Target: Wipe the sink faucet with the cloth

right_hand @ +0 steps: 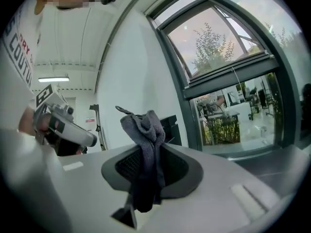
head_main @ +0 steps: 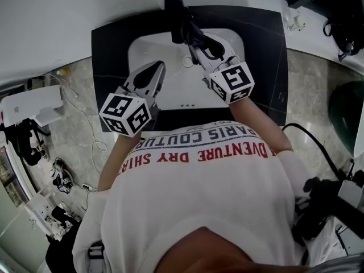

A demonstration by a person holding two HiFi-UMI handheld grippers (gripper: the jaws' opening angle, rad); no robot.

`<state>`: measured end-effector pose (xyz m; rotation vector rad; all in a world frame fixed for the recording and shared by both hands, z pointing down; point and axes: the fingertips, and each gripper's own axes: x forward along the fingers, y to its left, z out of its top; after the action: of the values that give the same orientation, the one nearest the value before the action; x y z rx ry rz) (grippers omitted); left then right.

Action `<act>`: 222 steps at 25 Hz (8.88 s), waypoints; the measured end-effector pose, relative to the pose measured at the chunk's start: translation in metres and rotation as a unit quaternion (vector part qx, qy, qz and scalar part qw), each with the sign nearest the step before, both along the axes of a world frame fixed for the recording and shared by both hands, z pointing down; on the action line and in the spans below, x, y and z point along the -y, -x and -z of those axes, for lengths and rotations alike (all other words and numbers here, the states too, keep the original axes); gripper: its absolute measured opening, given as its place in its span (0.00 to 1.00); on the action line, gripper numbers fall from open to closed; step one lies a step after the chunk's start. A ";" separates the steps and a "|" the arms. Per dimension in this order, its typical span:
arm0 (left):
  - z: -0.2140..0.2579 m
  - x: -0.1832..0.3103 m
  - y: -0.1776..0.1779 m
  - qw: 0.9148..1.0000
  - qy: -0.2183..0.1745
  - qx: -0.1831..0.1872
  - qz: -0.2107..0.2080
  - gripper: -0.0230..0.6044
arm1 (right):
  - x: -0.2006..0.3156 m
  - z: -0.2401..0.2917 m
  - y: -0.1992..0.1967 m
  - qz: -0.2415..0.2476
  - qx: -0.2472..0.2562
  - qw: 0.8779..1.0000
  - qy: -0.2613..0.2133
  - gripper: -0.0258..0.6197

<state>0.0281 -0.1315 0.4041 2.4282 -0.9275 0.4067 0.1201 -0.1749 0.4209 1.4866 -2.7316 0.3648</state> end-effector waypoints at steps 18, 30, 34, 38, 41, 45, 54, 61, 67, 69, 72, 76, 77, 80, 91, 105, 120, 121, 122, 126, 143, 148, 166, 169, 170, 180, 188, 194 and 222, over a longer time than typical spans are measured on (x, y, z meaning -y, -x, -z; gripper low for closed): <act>-0.015 0.011 0.012 1.000 0.013 0.004 0.017 0.04 | 0.056 -0.007 -0.006 -0.026 0.019 0.999 -0.002 0.16; -0.019 0.012 0.013 0.999 0.018 -0.010 0.028 0.04 | 0.095 0.004 -0.015 -0.039 0.023 0.999 0.013 0.16; -0.019 0.016 0.015 0.999 0.016 -0.015 0.032 0.04 | 0.099 0.012 -0.022 -0.050 0.028 0.998 0.007 0.16; -0.019 0.014 0.013 0.999 0.017 -0.018 0.033 0.04 | 0.109 0.026 -0.027 -0.054 0.030 0.998 -0.008 0.16; -0.019 0.015 0.013 0.999 0.017 -0.019 0.036 0.04 | 0.121 0.031 -0.027 -0.053 0.027 0.998 -0.009 0.16; -0.019 0.017 0.019 0.999 0.019 -0.019 0.042 0.04 | 0.129 0.031 -0.027 -0.058 0.048 0.997 0.003 0.16; -0.026 0.015 0.023 0.998 0.027 -0.018 0.048 0.04 | 0.133 0.000 -0.026 -0.060 0.088 0.993 0.054 0.16; -0.036 0.015 0.026 0.998 0.036 -0.015 0.055 0.04 | 0.136 -0.065 -0.025 -0.056 0.057 0.984 0.158 0.16; -0.035 0.012 0.026 0.998 0.038 -0.016 0.055 0.04 | 0.134 -0.099 -0.022 -0.063 0.055 0.966 0.245 0.16; -0.037 0.011 0.027 0.998 0.040 -0.015 0.056 0.04 | 0.134 -0.104 -0.023 -0.062 0.063 0.960 0.265 0.16; -0.039 0.010 0.028 0.997 0.042 -0.013 0.059 0.04 | 0.136 -0.108 -0.023 -0.059 0.055 0.958 0.275 0.16; -0.036 0.011 0.029 0.997 0.037 -0.012 0.063 0.04 | 0.133 -0.103 -0.024 -0.052 0.028 0.966 0.253 0.16; -0.034 0.011 0.029 0.997 0.034 -0.012 0.064 0.04 | 0.130 -0.096 -0.027 -0.053 0.023 0.969 0.238 0.16; -0.028 0.011 0.029 0.997 0.025 -0.012 0.068 0.04 | 0.113 -0.066 -0.033 -0.044 0.020 0.982 0.185 0.16; 0.006 -0.003 0.010 0.998 -0.018 -0.020 0.065 0.04 | -0.023 0.015 -0.031 0.079 0.070 0.990 0.092 0.16; 0.014 0.007 0.041 0.999 -0.034 -0.025 -0.008 0.04 | -0.044 0.024 0.039 0.067 0.069 0.992 0.085 0.16; 0.027 0.049 0.209 0.982 -0.034 -0.044 -0.178 0.04 | -0.029 0.043 0.215 -0.124 0.063 0.988 0.060 0.16; 0.028 0.050 0.206 0.981 -0.035 -0.047 -0.185 0.04 | -0.029 0.046 0.214 -0.132 0.060 0.988 0.058 0.16; 0.028 0.050 0.202 0.980 -0.035 -0.049 -0.191 0.04 | -0.029 0.047 0.212 -0.139 0.057 0.987 0.057 0.16; 0.030 0.049 0.183 0.976 -0.044 -0.048 -0.209 0.04 | -0.033 0.045 0.198 -0.159 0.059 0.984 0.050 0.16; 0.008 0.060 0.189 0.957 -0.024 -0.048 -0.286 0.04 | -0.010 0.005 0.199 -0.260 0.018 0.963 0.069 0.16; 0.008 0.076 0.202 0.947 -0.024 -0.052 -0.315 0.04 | 0.016 0.002 0.208 -0.293 0.002 0.954 0.064 0.16; -0.006 0.115 0.215 0.940 -0.008 -0.070 -0.335 0.04 | 0.125 0.064 0.122 -0.414 -0.188 0.890 -0.011 0.16; -0.006 0.118 0.218 0.940 -0.003 -0.076 -0.333 0.04 | 0.134 0.056 0.107 -0.431 -0.209 0.878 0.007 0.16; -0.007 0.120 0.218 0.940 -0.003 -0.077 -0.333 0.04 | 0.137 0.054 0.103 -0.436 -0.215 0.874 0.013 0.16; -0.016 0.129 0.224 0.941 0.005 -0.081 -0.328 0.04 | 0.153 0.043 0.092 -0.467 -0.296 0.832 0.036 0.16; -0.026 0.136 0.227 0.942 0.018 -0.080 -0.326 0.04 | 0.155 0.016 0.100 -0.478 -0.352 0.803 0.058 0.16; -0.040 0.139 0.227 0.941 0.028 -0.074 -0.330 0.04 | 0.158 -0.029 0.095 -0.495 -0.311 0.805 0.107 0.16; -0.044 0.136 0.230 0.941 0.023 -0.064 -0.331 0.04 | 0.157 -0.017 0.093 -0.546 -0.164 0.817 0.088 0.16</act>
<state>-0.2021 -0.2678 0.4482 2.6322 -0.0161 0.4811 0.0268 -0.3318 0.4375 2.5718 -1.2889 0.2823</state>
